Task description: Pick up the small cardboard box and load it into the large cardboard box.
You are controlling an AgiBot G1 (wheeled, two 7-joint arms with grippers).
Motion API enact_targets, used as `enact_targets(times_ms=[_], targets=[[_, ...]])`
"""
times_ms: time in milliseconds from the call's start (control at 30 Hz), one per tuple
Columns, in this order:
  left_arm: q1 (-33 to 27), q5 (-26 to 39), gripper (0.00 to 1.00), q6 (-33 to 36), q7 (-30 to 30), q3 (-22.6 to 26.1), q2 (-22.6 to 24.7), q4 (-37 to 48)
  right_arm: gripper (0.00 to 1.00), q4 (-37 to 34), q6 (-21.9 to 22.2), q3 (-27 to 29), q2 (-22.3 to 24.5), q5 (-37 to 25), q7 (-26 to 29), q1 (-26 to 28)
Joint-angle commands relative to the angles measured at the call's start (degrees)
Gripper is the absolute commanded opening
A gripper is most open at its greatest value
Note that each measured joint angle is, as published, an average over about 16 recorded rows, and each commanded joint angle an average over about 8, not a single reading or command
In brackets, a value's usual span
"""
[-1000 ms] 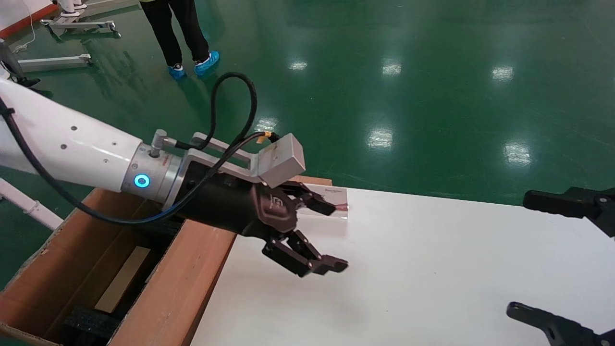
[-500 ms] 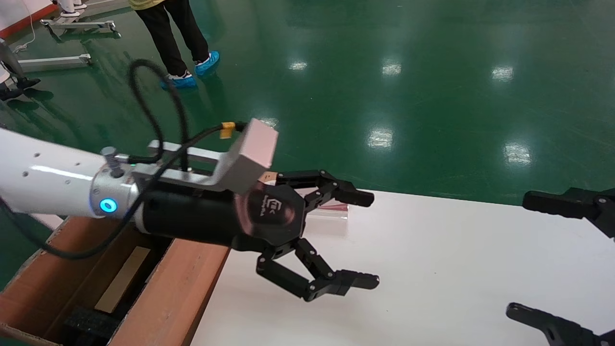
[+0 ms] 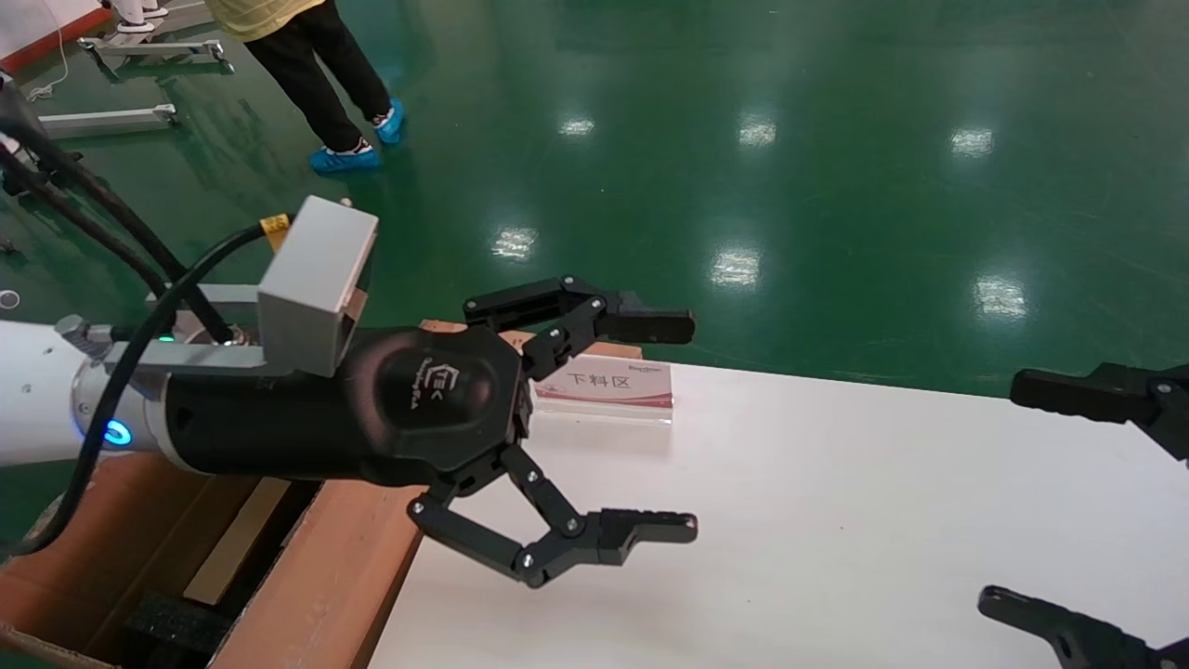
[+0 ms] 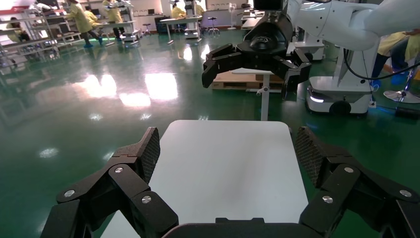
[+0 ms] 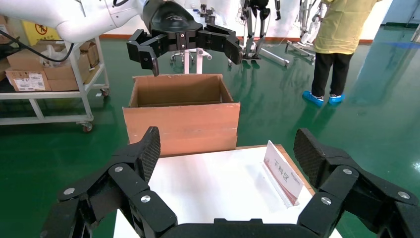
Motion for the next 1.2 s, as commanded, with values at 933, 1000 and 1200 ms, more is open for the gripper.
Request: enact_targets(times_ms=[933, 1000, 1200], targets=[[0.13, -0.11, 1.0, 0.07, 0.1, -0.14, 0.01, -0.02, 1.0, 0.0, -0.01, 0.03, -0.01, -0.02, 0.02, -0.01], [0.14, -0.12, 1.0, 0.07, 0.1, -0.15, 0.01, -0.02, 1.0, 0.0, -0.01, 0.03, -0.01, -0.02, 0.02, -0.01], [0.17, -0.15, 1.0, 0.09, 0.13, -0.18, 0.01, -0.03, 1.0, 0.01, -0.02, 0.04, -0.01, -0.02, 0.02, -0.01]])
